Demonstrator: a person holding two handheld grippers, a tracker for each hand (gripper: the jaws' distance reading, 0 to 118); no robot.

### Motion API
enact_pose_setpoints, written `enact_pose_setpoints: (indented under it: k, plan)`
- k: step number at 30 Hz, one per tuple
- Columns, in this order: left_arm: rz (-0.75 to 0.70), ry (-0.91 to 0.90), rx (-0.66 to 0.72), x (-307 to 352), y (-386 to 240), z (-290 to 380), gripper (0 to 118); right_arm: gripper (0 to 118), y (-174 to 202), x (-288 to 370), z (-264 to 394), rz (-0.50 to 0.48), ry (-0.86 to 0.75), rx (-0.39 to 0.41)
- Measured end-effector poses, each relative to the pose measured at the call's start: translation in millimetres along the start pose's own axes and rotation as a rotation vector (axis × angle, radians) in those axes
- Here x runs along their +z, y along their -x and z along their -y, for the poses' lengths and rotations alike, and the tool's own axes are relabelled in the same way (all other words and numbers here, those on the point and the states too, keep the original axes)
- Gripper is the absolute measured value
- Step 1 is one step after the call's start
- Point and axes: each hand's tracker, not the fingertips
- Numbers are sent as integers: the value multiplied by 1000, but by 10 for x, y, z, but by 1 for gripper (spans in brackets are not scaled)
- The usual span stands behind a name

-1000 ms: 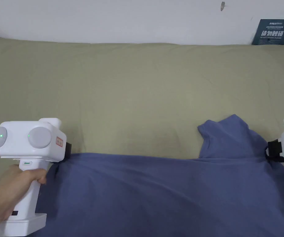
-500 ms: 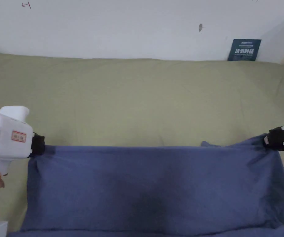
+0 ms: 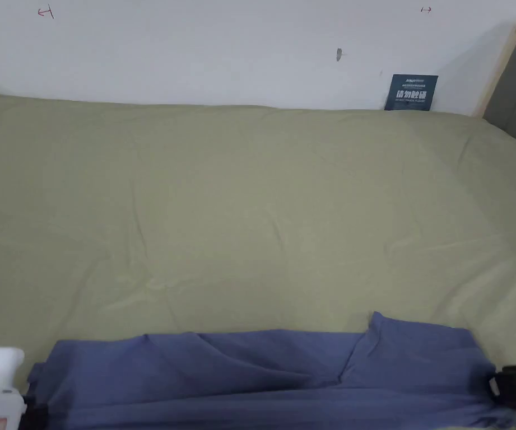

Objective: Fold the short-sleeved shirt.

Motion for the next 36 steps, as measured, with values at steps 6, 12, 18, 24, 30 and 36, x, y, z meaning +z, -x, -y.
enact_pose_setpoints:
  k: [6,12,18,24,30,36]
  plan:
    - [-2,-60,35,153,-44,64,51,78,59,-11,126,33,-2,-7]
    - [58,-124,123,477,73,22,87,75,208,421,-27,97,-145,14]
    - [74,-261,130,678,-27,55,0,0,614,613,-216,0,-293,15]
    - [136,-187,226,519,93,198,0,0,1081,453,-217,-86,-293,41]
    - [185,-162,296,417,427,288,20,0,1429,228,-199,-138,-243,60]
    - [388,-128,490,205,652,322,98,0,1653,56,-163,-178,-184,83]
